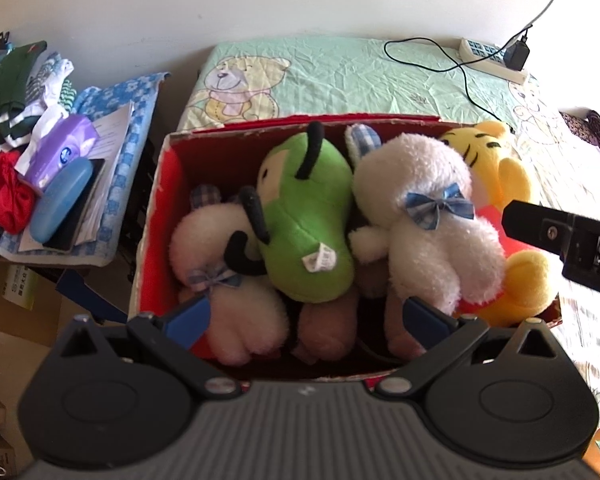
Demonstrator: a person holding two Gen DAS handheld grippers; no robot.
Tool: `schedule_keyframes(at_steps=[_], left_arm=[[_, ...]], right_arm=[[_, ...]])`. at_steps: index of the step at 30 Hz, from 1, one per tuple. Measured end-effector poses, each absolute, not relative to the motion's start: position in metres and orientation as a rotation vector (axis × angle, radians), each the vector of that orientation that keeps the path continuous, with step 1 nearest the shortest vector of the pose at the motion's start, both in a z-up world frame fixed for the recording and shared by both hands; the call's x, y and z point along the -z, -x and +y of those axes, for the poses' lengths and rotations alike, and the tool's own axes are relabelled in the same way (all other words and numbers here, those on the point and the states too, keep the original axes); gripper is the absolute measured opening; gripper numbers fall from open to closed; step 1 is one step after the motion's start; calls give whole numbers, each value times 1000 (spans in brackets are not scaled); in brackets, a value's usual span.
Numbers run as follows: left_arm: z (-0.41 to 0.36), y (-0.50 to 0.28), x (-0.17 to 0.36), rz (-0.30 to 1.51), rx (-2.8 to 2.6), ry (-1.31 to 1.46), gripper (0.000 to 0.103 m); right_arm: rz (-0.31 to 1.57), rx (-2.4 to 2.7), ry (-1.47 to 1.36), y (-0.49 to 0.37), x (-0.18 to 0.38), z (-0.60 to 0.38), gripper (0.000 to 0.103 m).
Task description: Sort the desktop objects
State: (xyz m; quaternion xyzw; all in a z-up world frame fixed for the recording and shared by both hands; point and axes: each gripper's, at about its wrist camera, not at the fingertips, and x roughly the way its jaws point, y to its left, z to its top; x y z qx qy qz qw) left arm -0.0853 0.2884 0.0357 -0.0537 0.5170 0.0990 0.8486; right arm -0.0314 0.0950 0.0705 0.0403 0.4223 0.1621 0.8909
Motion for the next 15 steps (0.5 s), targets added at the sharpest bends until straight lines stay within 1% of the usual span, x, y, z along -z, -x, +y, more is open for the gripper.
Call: schedule_keyframes(at_steps=[15], left_arm=[[293, 84, -38, 1090, -250, 122, 102]], right_arm=[[904, -357, -93, 33, -65, 94, 71]])
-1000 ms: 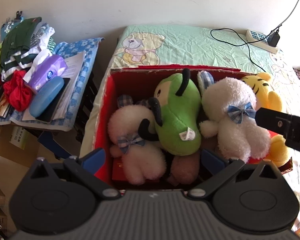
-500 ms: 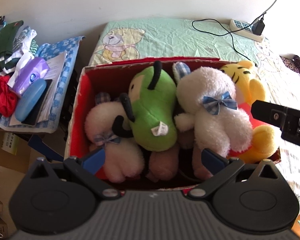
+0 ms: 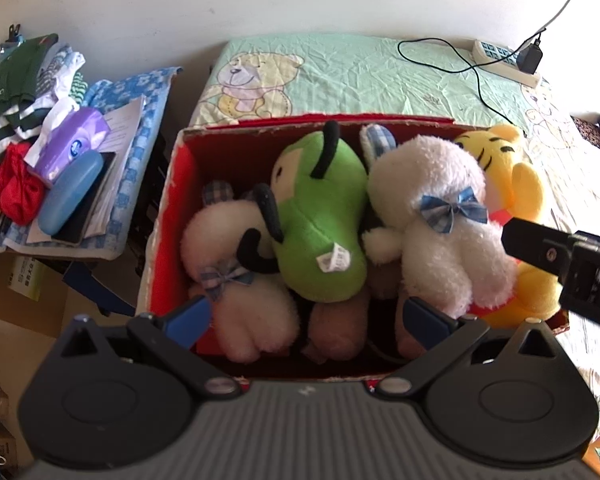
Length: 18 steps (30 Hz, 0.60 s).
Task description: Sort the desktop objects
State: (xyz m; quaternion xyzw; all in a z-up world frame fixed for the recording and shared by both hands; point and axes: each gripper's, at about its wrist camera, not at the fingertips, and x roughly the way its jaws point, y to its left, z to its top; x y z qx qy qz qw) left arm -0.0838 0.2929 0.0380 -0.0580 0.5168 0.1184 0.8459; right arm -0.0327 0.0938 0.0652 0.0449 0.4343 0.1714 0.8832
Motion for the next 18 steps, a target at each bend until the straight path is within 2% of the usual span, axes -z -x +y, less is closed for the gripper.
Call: schedule_keyframes(at_steps=[18], left_arm=[[295, 79, -40, 1053, -244, 121, 101]], right_arm=[[894, -368, -95, 30, -66, 94, 71]])
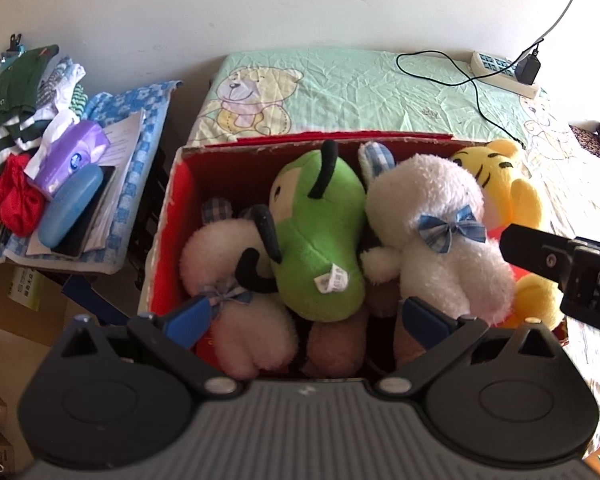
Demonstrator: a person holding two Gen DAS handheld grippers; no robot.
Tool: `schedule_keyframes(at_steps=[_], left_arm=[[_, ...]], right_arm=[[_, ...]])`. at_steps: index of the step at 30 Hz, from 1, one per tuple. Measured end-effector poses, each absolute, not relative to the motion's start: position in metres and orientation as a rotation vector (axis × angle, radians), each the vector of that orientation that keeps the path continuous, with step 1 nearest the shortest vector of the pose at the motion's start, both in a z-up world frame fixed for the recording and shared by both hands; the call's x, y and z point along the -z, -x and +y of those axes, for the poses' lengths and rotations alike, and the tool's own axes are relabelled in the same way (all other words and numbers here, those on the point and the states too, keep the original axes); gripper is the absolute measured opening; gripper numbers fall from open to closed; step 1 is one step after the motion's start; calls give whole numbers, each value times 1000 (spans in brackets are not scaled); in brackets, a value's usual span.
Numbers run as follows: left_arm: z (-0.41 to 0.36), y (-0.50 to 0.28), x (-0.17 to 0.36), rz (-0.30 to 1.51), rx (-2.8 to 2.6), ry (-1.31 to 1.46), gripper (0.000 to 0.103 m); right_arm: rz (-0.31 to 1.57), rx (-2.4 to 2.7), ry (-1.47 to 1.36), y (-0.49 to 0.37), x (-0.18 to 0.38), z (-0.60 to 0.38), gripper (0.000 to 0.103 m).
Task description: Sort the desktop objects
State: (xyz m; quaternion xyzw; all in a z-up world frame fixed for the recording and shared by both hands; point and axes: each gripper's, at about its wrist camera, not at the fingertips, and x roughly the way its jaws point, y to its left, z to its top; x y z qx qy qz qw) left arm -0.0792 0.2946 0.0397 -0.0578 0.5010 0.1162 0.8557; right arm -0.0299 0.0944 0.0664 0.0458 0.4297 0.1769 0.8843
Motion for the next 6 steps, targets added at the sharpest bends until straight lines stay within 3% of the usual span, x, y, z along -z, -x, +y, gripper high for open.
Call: schedule_keyframes(at_steps=[6], left_arm=[[300, 81, -40, 1030, -276, 127, 99]], right_arm=[[895, -368, -102, 30, -67, 95, 71]])
